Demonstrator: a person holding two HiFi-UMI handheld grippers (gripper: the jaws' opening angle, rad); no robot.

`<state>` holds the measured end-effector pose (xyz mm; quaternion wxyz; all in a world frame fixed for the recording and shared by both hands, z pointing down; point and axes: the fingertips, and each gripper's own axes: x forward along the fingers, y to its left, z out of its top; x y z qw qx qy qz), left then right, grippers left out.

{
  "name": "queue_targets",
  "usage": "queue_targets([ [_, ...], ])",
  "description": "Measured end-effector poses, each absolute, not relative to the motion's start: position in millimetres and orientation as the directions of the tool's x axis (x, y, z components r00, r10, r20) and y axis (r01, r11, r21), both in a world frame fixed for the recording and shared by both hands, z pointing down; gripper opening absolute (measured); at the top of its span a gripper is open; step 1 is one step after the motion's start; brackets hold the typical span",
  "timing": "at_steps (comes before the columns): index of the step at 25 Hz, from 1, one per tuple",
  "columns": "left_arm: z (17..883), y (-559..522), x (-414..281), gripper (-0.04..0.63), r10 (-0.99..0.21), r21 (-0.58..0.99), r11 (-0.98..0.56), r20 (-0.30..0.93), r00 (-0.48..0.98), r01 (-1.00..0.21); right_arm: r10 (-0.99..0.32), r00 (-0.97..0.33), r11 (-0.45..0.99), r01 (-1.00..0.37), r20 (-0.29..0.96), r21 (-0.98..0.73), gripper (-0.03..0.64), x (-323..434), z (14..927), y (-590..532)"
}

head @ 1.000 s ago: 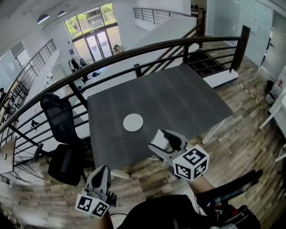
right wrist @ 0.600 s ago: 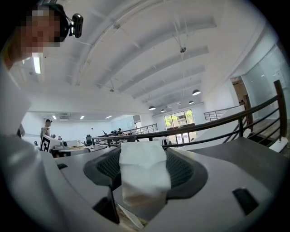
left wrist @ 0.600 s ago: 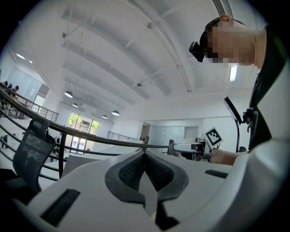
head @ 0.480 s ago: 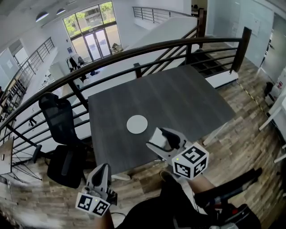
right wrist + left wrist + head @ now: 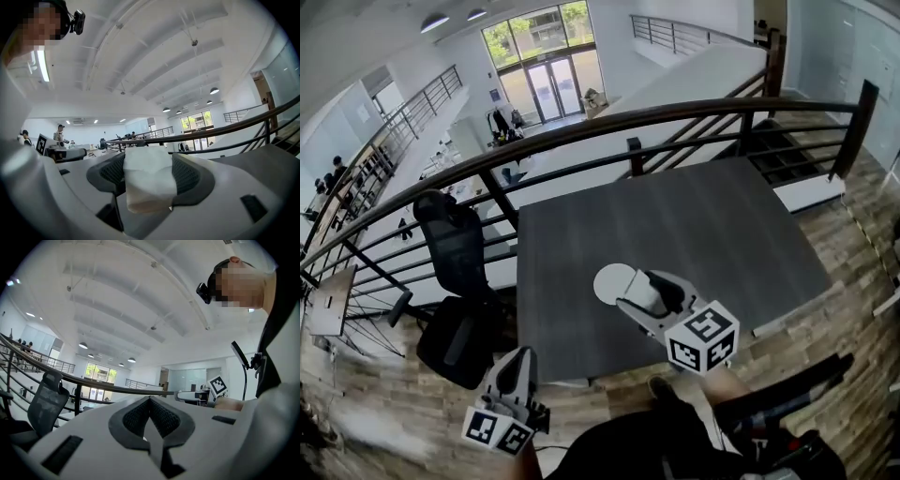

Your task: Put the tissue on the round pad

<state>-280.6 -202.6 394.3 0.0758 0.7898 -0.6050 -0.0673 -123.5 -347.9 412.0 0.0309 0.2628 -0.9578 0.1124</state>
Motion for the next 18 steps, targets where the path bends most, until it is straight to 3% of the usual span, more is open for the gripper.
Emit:
queue_targets([
  [18,378,-227,-279,0.003,-0.999,0.17,-0.013,0.039,0.02,-0.985,-0.37,-0.876,0.873,-0.442,0.311,-0.207,0.313,-156,504,-463],
])
